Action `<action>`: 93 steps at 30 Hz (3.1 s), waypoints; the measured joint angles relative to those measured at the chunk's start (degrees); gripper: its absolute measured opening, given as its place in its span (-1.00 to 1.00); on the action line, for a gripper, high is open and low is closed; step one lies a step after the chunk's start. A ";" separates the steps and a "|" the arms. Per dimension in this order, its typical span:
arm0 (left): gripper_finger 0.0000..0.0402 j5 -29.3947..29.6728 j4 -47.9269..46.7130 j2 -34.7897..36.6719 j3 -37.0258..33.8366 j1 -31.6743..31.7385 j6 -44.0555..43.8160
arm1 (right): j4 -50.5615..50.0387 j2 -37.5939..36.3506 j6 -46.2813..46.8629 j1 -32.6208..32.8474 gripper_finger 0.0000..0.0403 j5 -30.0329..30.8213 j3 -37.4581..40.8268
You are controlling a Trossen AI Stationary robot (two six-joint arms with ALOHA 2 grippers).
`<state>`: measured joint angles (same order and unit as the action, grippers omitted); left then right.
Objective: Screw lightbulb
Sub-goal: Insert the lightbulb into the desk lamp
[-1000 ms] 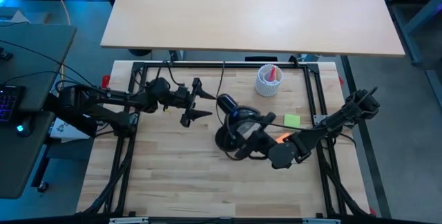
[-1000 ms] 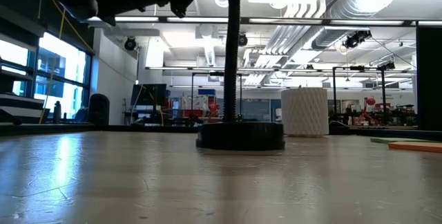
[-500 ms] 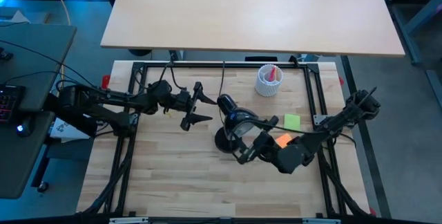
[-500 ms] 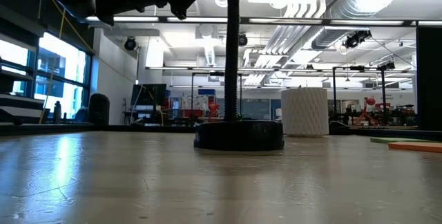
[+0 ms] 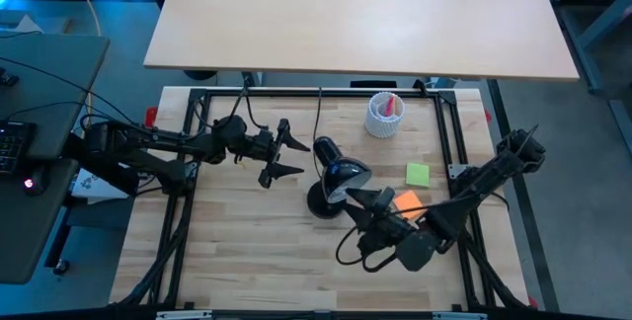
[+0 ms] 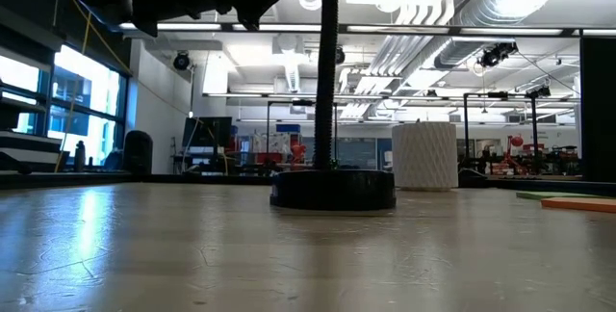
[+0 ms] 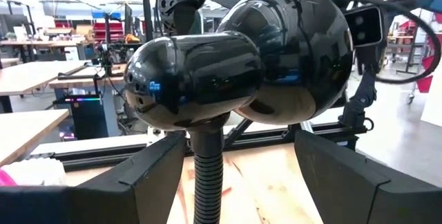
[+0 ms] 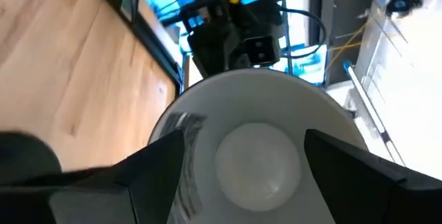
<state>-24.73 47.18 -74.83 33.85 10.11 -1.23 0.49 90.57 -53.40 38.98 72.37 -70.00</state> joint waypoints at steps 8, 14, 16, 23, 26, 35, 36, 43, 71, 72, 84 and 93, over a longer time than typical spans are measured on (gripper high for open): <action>0.35 3.89 -1.00 0.00 0.00 0.00 -1.11 | 1.85 2.89 -5.76 -1.40 0.48 -1.86 0.00; 0.35 7.94 -1.01 0.00 0.00 0.09 -1.63 | 1.87 3.99 -6.68 -0.87 0.48 7.46 0.00; 0.35 11.97 -1.07 0.00 0.00 1.11 -2.62 | 2.36 3.99 -5.47 -1.00 0.48 7.99 0.00; 0.35 6.77 -0.64 0.00 0.02 8.98 -5.37 | 2.37 3.99 -5.94 -3.18 0.48 8.02 0.00; 0.35 5.86 -0.93 -0.04 0.67 13.75 -8.34 | 2.40 3.99 -4.26 -4.63 0.48 7.96 0.00; 0.35 -8.14 -0.58 -6.48 8.06 16.60 -11.56 | 6.42 4.01 -4.67 -6.52 0.48 7.94 0.00; 0.35 -8.23 -0.57 -7.38 8.86 16.31 -11.54 | 7.57 4.01 -5.08 -6.51 0.48 7.94 0.00; 0.35 -10.25 -0.58 -12.46 12.15 13.89 -11.11 | 8.94 3.99 -1.14 -7.02 0.48 7.94 -0.02; 0.35 -0.15 1.89 -11.13 12.20 4.54 2.43 | 30.90 3.99 45.76 -8.36 0.48 13.19 0.00; 0.35 -0.29 1.37 -11.13 12.22 4.48 2.47 | 31.47 3.99 44.72 -7.80 0.48 13.26 0.00; 0.35 -0.19 -7.73 -11.13 11.07 3.24 6.98 | 35.66 3.84 27.07 -1.52 0.48 13.13 0.00; 0.35 16.37 -11.28 -11.15 10.03 -4.46 9.95 | 35.47 3.81 22.52 2.03 0.48 14.30 -0.02</action>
<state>-8.36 35.90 -85.97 43.88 5.65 8.71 35.97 94.39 -30.88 41.01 86.67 -70.02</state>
